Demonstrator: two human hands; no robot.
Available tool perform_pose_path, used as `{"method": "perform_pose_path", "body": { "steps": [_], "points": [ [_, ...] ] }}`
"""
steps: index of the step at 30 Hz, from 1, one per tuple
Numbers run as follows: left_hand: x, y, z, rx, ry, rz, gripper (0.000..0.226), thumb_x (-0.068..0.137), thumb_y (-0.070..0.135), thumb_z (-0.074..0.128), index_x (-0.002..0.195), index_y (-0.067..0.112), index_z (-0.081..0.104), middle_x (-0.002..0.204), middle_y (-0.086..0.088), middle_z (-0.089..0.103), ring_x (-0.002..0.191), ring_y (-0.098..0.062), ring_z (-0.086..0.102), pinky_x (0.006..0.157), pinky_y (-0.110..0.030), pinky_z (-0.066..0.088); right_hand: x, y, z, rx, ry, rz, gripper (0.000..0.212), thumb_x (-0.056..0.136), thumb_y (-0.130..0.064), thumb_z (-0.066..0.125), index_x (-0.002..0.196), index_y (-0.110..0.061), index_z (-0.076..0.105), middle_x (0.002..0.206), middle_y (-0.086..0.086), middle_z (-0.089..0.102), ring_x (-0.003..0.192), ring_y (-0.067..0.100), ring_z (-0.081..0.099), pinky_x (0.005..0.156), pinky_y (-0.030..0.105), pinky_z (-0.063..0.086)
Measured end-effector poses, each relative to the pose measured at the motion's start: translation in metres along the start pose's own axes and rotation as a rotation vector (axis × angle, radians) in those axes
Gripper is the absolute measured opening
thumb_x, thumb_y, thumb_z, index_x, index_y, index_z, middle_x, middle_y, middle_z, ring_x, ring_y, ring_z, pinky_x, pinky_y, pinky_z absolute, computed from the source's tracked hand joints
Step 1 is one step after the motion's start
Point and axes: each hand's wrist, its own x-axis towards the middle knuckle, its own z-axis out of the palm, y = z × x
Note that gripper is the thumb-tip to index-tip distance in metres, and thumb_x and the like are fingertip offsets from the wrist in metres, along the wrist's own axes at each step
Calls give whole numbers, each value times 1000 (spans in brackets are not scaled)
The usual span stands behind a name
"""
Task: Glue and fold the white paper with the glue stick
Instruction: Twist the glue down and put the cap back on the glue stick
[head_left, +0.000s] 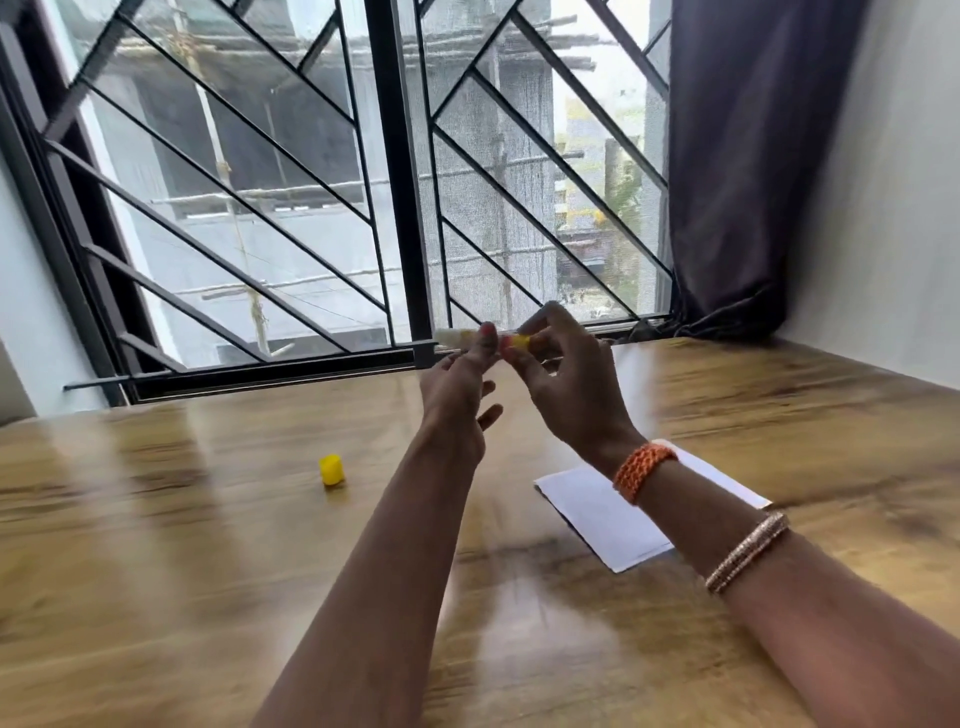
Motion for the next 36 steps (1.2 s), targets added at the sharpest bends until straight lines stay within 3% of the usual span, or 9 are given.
{"method": "perform_pose_path", "body": {
  "steps": [5, 13, 17, 22, 25, 28, 31, 33, 36],
  "points": [
    [-2, -3, 3, -64, -16, 20, 25, 84, 32, 66, 103, 15, 63, 87, 7, 67, 77, -9, 60, 65, -28, 45, -3, -5, 3, 548, -126, 571, 14, 87, -17, 68, 84, -15, 55, 83, 12, 68, 64, 15, 61, 62, 29, 51],
    [2, 6, -5, -95, -201, 65, 9, 91, 29, 56, 91, 22, 63, 69, 18, 72, 80, -4, 60, 63, -24, 39, -3, -19, 5, 938, -164, 782, 17, 96, -21, 53, 86, -8, 54, 60, 6, 61, 46, 13, 52, 52, 27, 46],
    [0, 3, -4, -17, -125, 84, 20, 87, 34, 61, 74, 20, 65, 69, 15, 68, 77, -7, 59, 74, -32, 44, -5, -17, 10, 744, -99, 634, 18, 92, -23, 61, 85, -12, 48, 71, 8, 64, 48, 7, 55, 55, 25, 45],
    [1, 3, -6, -3, -103, 34, 24, 84, 43, 62, 79, 20, 65, 88, 4, 69, 91, -13, 65, 81, -35, 47, -5, -11, 5, -48, -42, -23, 26, 83, -16, 72, 79, -13, 46, 64, -6, 59, 53, 2, 55, 48, 14, 39],
    [-1, 2, -5, -29, -205, 24, 25, 88, 43, 55, 81, 22, 65, 88, 9, 67, 89, -9, 61, 76, -29, 46, -1, -13, 1, 131, -25, 174, 26, 83, -19, 72, 75, -16, 47, 72, 3, 68, 62, 8, 65, 55, 21, 46],
    [-3, 3, -7, -37, -292, 30, 21, 92, 42, 49, 92, 25, 62, 91, 12, 65, 89, -7, 58, 69, -27, 42, 2, -21, -3, 532, -109, 500, 24, 88, -18, 67, 77, -14, 46, 62, 4, 62, 43, 5, 52, 51, 26, 42],
    [-3, 5, -11, 2, -276, 38, 21, 91, 39, 51, 79, 24, 60, 81, 12, 63, 79, -6, 56, 67, -27, 42, 0, -24, -4, 756, -190, 645, 20, 90, -19, 63, 80, -13, 47, 61, 3, 55, 44, 8, 44, 51, 25, 42],
    [-3, 5, -11, 44, -217, 47, 22, 89, 40, 55, 77, 23, 62, 80, 12, 65, 80, -8, 58, 69, -29, 44, -3, -23, 0, 609, -152, 564, 22, 91, -22, 63, 79, -14, 46, 62, 4, 56, 47, 8, 47, 53, 26, 42],
    [-4, 4, -8, 77, -107, 26, 24, 84, 44, 62, 77, 21, 64, 86, 7, 68, 93, -15, 61, 80, -35, 47, -5, -14, 2, -63, -69, 11, 21, 89, -17, 64, 84, -13, 44, 63, 6, 56, 52, 16, 49, 48, 28, 37]
  ]
}}
